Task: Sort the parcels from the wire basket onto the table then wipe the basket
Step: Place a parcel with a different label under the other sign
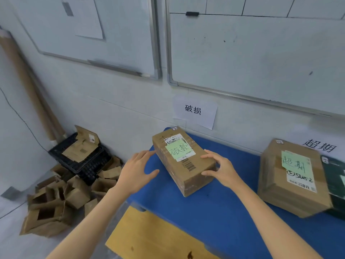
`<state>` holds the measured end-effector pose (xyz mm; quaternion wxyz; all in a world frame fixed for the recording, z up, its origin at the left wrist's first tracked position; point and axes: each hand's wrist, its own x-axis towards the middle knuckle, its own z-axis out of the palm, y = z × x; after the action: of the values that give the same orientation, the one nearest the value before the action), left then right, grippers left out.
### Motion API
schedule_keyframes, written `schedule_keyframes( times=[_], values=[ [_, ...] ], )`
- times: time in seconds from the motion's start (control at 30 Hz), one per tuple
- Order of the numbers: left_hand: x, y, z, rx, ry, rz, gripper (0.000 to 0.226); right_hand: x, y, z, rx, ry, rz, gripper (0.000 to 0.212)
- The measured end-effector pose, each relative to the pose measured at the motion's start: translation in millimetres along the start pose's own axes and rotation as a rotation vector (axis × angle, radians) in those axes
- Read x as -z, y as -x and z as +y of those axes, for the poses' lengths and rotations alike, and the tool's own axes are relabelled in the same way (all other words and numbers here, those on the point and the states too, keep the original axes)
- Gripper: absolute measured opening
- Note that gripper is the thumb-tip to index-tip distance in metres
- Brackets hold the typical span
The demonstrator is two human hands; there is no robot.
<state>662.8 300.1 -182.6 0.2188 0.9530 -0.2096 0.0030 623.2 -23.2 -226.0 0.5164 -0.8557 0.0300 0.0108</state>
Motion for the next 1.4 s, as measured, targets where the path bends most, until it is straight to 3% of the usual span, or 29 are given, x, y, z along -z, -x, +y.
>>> schedule_keyframes(
  times=[0.1, 0.4, 0.73, 0.87, 1.03, 1.4],
  values=[
    [-3, -8, -4, -0.042, -0.081, -0.011, 0.079, 4, -11, 4, -0.008, 0.105, -0.032, 0.06],
    [-4, -35, -5, -0.098, -0.111, -0.021, 0.08, 0, -2, -8, -0.091, 0.314, 0.121, 0.057],
    [-9, -50, -3, -0.153, -0.09, -0.028, 0.079, -49, 11, -28, -0.179, 0.409, 0.111, 0.105],
    [-10, -49, -7, -0.148, -0.074, -0.034, 0.079, -35, -3, -23, -0.156, 0.358, 0.046, 0.096],
    [-9, -51, -15, -0.129, -0.06, -0.03, 0.076, -14, -23, -14, -0.147, 0.322, 0.142, 0.069],
    [-8, -66, -31, -0.103, -0.025, -0.028, 0.079, -42, -56, -11, -0.123, 0.294, 0.282, 0.075]
  ],
)
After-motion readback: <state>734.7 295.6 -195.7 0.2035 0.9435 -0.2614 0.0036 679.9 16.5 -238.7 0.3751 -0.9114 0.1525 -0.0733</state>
